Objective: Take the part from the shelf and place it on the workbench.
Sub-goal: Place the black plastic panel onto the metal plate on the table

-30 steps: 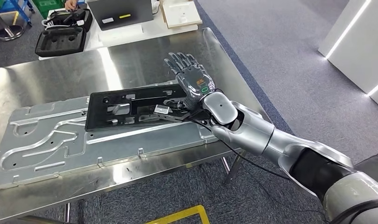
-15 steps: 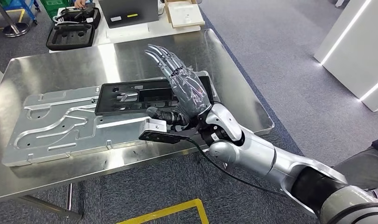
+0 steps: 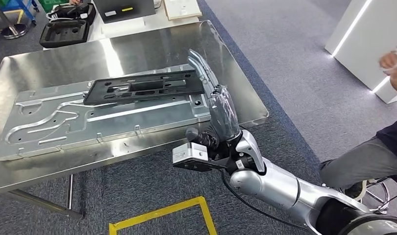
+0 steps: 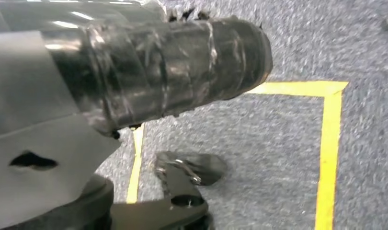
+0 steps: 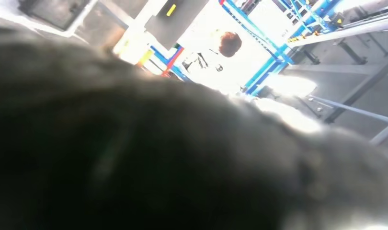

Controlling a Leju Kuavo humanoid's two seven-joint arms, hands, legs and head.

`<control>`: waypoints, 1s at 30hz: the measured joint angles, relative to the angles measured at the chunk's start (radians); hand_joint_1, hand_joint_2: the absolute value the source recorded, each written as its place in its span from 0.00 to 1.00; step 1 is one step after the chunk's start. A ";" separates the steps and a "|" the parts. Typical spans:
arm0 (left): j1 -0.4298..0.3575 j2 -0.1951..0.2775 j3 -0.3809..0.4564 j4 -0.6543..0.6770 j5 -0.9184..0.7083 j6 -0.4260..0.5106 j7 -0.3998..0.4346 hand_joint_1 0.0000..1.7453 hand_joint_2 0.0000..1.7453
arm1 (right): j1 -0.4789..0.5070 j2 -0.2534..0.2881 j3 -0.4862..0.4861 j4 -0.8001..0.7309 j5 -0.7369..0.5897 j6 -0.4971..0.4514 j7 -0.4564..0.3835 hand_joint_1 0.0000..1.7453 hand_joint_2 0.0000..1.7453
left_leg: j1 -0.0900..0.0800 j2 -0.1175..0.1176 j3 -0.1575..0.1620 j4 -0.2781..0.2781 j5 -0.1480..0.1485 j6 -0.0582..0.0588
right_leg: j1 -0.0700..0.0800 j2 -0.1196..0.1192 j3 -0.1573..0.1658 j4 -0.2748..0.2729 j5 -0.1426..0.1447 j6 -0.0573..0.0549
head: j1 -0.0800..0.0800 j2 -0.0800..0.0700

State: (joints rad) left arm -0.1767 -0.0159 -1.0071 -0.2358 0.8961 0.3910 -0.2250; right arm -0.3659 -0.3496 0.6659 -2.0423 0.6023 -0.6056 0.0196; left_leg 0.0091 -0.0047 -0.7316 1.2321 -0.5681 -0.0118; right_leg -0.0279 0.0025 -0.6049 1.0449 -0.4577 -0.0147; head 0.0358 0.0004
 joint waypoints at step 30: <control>0.075 0.015 0.032 0.001 0.113 -0.010 -0.062 0.00 0.00 | 0.263 0.498 -1.491 0.391 0.254 -0.088 -0.463 0.00 0.00 | -0.004 0.010 0.029 -0.049 -0.014 0.004 | -0.005 -0.022 0.025 -0.015 -0.019 0.010 | 0.001 0.000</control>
State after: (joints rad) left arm -0.1016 -0.0011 -0.9750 -0.2350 1.0087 0.3815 -0.2874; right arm -0.1031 0.1485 -0.8251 -1.6516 0.8566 -0.6936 -0.4430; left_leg 0.0056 0.0054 -0.7026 1.1832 -0.5825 -0.0082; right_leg -0.0327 -0.0196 -0.5798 1.0302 -0.4763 -0.0046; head 0.0367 0.0004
